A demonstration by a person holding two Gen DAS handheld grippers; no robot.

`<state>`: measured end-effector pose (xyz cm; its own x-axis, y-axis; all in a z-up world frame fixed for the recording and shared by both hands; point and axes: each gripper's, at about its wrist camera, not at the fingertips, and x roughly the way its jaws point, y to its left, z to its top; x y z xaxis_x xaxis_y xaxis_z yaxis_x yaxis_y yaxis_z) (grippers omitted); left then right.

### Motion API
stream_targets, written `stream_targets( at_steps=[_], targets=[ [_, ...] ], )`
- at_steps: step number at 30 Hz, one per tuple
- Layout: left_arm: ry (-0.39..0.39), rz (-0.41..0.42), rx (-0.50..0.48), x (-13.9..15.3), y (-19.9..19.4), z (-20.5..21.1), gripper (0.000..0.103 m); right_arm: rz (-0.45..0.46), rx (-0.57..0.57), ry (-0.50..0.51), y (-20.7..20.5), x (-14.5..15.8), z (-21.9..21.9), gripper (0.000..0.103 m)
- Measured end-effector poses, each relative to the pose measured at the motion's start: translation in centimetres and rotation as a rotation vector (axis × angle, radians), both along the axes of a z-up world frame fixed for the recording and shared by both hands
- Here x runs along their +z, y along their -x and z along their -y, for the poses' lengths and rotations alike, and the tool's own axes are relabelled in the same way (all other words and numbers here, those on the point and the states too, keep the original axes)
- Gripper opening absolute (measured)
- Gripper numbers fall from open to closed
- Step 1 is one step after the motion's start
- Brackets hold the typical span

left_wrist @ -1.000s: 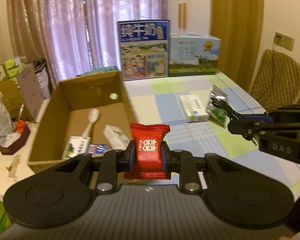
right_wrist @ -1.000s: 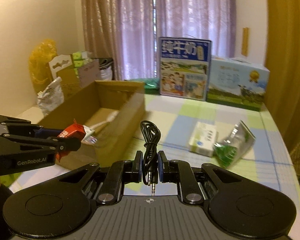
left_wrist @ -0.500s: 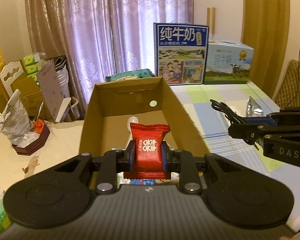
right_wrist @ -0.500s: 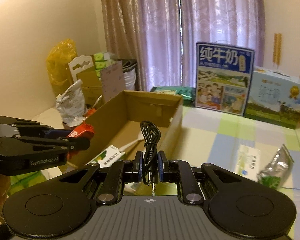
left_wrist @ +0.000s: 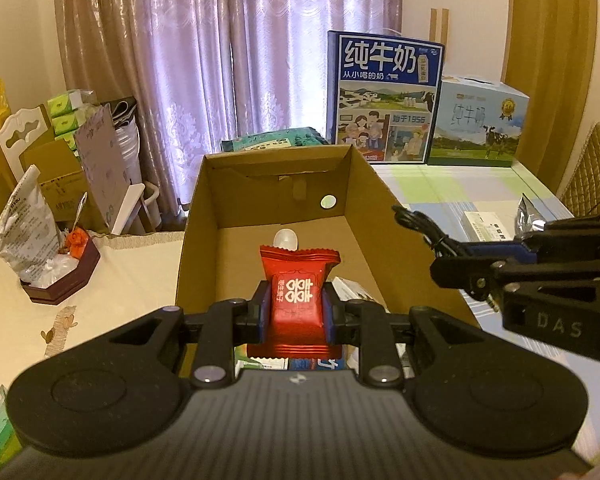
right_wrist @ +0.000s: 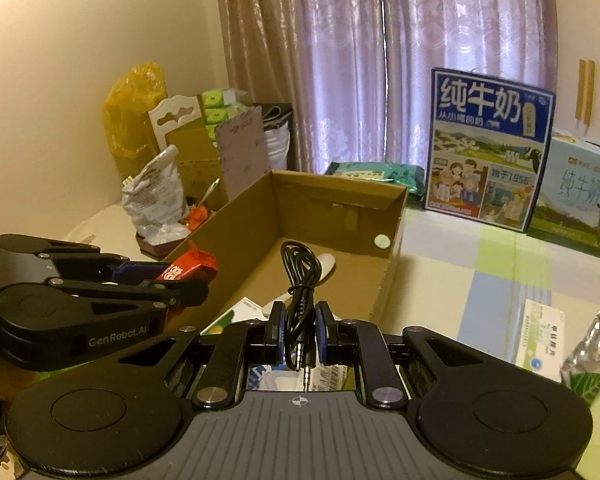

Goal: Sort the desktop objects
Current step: 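Open both tools to drop the candy packet and cable into the box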

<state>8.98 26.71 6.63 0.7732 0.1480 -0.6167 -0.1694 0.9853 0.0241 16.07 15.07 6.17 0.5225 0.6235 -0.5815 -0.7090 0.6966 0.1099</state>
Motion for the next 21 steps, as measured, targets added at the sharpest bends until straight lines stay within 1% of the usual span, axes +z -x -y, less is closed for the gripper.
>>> stream_targets(
  at_steps=[4,9,12,21],
  targets=[
    [0.018,-0.002,-0.002,-0.5,-0.5,-0.6,0.021,-0.008,-0.006,0.008,-0.4,-0.6,-0.3,0.012],
    [0.068,-0.021,0.014,-1.4,-1.6,-1.6,0.022,-0.014,-0.009,0.019,-1.0,-1.2,-0.8,0.012],
    [0.068,-0.017,0.028,-1.6,-1.6,-2.0,0.024,-0.015,-0.011,0.020,-1.1,-1.3,-0.8,0.012],
    [0.059,-0.004,0.050,-1.5,0.2,-2.3,0.026,-0.035,-0.010,0.011,-1.2,-1.7,-1.4,0.012]
  ],
)
